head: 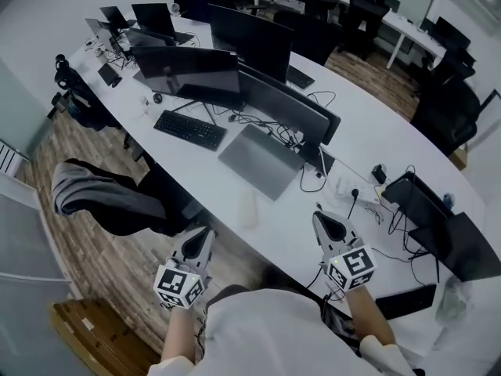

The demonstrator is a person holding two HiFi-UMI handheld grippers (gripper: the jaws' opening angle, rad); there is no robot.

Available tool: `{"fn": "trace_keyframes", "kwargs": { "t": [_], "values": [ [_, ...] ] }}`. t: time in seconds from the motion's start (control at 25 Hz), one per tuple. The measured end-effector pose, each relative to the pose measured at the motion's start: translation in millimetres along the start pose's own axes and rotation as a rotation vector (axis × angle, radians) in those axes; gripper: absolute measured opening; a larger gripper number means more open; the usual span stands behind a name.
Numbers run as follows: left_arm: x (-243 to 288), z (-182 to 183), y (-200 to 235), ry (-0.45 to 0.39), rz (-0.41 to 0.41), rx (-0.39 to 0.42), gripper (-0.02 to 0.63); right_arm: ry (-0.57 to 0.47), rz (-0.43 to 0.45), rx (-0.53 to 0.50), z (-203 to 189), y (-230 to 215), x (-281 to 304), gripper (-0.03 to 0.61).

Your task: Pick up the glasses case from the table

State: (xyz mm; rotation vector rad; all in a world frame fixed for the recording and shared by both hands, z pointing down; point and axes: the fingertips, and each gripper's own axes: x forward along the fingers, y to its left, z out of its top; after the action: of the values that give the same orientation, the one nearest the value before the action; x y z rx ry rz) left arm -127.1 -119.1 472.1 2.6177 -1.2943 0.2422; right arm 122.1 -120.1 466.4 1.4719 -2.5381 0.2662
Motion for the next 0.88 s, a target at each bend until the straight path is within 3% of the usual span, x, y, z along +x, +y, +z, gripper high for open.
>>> {"fn": "trace_keyframes", "kwargs": {
  "t": [0.36,0.88],
  "values": [
    [26,13,9,-0.006,-0.021,0.002,0.014,-0.013,-0.031,0.004,4,-21,3,-0.001],
    [70,67,56,-0.074,-0.168,0.081,0.014,-0.048,-0.179,-0.014,44,-27,31,0.0]
  ]
}}
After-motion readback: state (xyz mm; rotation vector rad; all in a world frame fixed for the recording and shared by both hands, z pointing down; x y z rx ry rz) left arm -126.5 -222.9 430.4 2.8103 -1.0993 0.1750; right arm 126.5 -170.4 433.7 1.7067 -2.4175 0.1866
